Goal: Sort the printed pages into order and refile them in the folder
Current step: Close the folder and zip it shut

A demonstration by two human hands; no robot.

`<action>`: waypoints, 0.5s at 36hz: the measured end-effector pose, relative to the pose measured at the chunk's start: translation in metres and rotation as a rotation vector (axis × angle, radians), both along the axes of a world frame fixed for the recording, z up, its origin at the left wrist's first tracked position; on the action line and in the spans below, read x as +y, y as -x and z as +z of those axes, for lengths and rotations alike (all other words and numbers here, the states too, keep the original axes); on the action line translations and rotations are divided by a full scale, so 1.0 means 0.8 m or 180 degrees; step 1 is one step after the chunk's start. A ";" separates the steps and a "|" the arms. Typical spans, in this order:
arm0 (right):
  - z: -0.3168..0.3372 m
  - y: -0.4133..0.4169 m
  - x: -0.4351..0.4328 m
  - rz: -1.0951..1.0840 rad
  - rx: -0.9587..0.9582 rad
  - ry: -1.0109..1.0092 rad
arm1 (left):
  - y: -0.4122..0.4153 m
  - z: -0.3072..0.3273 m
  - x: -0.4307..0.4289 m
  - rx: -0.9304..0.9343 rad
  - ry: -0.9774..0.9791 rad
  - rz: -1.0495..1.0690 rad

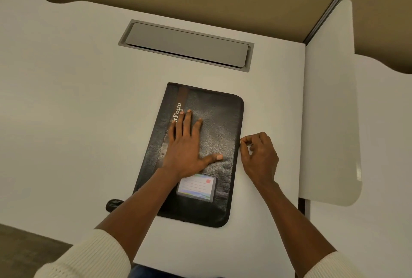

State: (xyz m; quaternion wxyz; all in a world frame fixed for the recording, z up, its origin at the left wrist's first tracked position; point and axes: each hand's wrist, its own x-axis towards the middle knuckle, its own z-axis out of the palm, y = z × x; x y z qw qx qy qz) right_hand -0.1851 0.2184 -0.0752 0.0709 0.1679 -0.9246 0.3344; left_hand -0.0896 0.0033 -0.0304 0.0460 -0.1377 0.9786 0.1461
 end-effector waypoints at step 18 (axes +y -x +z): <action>0.019 0.051 -0.026 -0.0125 -0.0169 -0.0261 | 0.020 -0.001 -0.028 -0.0275 0.0260 0.0210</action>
